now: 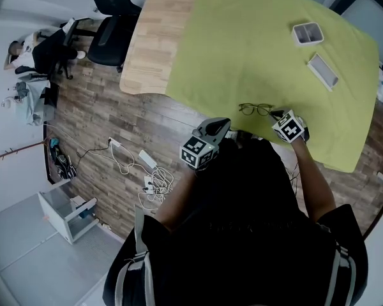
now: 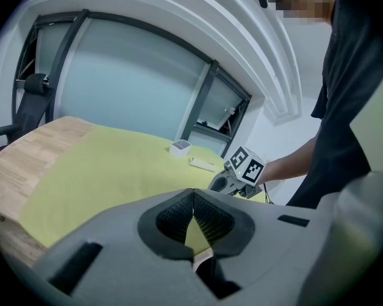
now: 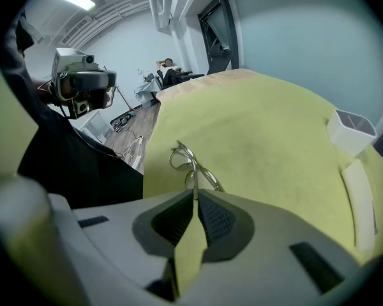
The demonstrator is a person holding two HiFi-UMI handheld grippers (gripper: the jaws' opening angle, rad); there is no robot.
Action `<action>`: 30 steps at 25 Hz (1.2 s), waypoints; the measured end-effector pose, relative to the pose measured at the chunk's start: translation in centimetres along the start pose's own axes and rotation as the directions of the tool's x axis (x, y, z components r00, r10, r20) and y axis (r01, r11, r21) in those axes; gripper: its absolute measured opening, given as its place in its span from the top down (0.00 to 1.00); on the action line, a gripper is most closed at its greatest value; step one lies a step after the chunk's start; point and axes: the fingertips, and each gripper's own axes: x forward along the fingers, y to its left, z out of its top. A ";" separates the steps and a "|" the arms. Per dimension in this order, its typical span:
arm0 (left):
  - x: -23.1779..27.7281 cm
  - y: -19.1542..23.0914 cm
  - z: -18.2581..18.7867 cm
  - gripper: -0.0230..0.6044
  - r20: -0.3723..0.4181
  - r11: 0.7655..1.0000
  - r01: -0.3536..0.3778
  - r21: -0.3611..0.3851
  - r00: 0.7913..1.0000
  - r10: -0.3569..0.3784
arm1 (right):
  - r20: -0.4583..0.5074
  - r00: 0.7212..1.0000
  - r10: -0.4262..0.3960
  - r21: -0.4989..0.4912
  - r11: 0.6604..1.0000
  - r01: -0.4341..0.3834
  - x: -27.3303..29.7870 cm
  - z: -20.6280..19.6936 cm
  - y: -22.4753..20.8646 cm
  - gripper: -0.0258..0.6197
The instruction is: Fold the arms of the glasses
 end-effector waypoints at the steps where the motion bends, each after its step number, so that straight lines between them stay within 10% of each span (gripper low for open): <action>1: 0.0 0.0 0.0 0.93 -0.005 1.000 -0.001 0.004 1.000 0.001 | -0.004 1.000 0.001 -0.001 1.000 -0.001 0.2 -0.1 -0.1 0.91; 30: -1.8 0.0 -1.1 0.93 -0.039 1.000 -0.025 0.004 0.999 0.025 | -0.048 0.999 -0.006 0.028 1.000 0.007 3.5 -1.6 -0.6 0.91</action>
